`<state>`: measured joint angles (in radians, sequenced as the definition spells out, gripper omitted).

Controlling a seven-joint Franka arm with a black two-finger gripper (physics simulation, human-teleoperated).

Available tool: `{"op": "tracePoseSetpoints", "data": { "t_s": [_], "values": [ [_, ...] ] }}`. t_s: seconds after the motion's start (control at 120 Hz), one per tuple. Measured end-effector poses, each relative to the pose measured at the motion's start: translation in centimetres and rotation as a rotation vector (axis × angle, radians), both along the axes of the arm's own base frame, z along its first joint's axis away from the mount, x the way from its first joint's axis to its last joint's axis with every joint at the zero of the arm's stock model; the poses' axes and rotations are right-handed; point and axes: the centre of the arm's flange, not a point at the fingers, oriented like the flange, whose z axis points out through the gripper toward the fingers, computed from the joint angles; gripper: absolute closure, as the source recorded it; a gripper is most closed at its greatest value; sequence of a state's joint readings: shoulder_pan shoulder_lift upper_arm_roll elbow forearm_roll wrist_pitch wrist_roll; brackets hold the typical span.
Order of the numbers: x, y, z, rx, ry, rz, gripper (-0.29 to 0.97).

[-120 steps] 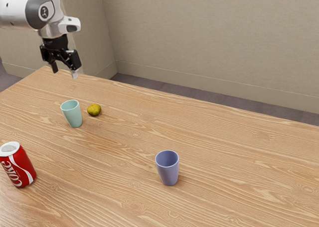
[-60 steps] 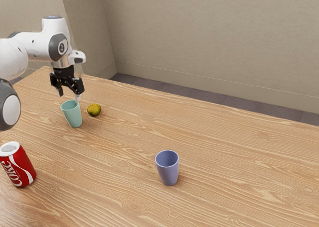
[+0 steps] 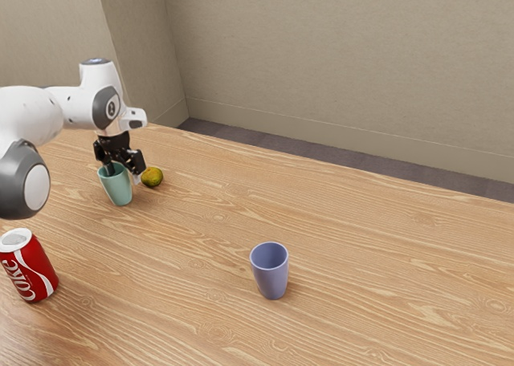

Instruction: Place the left cup onto the right cup

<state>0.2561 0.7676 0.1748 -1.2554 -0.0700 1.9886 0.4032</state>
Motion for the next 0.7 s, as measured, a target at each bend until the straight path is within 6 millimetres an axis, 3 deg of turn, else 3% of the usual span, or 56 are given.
{"op": "tracePoseSetpoints", "data": {
  "t_s": [0.067, 0.208, 0.325, 0.475, 0.7],
  "values": [
    [0.1, 0.0, -0.2, -0.003, -0.008, -0.001, 0.04],
    [0.1, 0.0, -0.3, -0.008, -0.021, -0.001, 0.41],
    [0.1, 0.0, -0.2, -0.011, -0.025, -0.003, 0.60],
    [0.1, 0.0, 0.0, -0.010, -0.028, -0.005, 0.71],
    [-0.1, 0.0, 0.9, -0.011, -0.032, -0.005, 0.76]
  ]
}}
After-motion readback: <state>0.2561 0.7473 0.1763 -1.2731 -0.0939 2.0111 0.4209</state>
